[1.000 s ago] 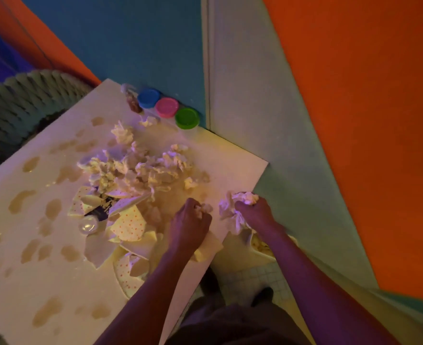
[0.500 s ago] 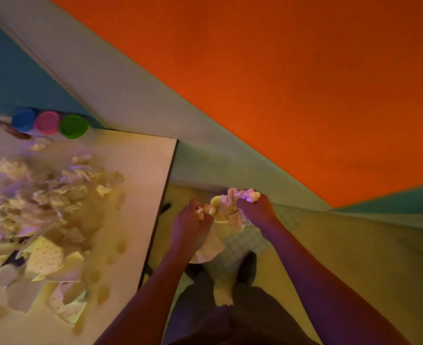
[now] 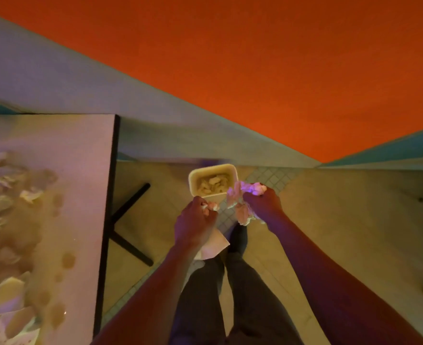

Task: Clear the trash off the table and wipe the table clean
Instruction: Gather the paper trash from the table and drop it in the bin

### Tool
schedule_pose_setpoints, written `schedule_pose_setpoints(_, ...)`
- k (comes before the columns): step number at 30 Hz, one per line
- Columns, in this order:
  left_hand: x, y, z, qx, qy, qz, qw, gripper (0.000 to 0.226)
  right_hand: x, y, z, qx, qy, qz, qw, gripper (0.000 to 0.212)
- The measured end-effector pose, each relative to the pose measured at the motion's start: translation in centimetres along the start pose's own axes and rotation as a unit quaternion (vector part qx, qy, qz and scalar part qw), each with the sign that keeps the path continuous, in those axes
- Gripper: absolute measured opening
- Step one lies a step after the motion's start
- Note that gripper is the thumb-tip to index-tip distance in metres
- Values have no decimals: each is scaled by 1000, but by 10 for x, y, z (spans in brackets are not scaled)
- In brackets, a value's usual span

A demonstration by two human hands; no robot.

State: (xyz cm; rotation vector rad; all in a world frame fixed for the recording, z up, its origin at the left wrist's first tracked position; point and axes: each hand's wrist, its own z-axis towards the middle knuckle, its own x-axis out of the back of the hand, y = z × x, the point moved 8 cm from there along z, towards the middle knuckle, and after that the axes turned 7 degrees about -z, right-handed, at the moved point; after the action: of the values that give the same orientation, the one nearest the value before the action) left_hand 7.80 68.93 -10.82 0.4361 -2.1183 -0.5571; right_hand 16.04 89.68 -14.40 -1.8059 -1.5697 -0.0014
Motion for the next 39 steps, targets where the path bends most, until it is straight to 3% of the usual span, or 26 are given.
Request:
schedule_pose_setpoints(5, -32, -27, 59, -3, -13, 31, 999, 29, -36, 19, 51, -20, 4, -17, 1000, 48)
schedule_pose_setpoints(9, -64, -62, 111, -8, -6, 47, 999, 30, -74, 40, 103, -37, 12, -38, 999, 43)
schedule_pose_setpoints(13, -97, -97, 165, -21, 10, 47, 999, 30, -115, 51, 157, -7, 6, -71, 997, 34)
schedule_pose_setpoints(18, -136, -125, 224, -60, 45, 58, 995, 27, -155, 62, 221, 48, 27, -129, 990, 41)
schedule_pose_setpoints(29, -204, -146, 312, -174, 149, 28, 973, 25, -214, 83, 336, 117, 66, -168, 977, 33)
schedule_pose_setpoints(32, -231, -160, 326, -202, 166, 25, 965, 24, -232, 99, 364, 125, 81, -191, 970, 47)
schedule_pose_setpoints(39, -282, -202, 354, -173, 93, 72, 978, 31, -273, 129, 408, 144, 21, -190, 971, 58)
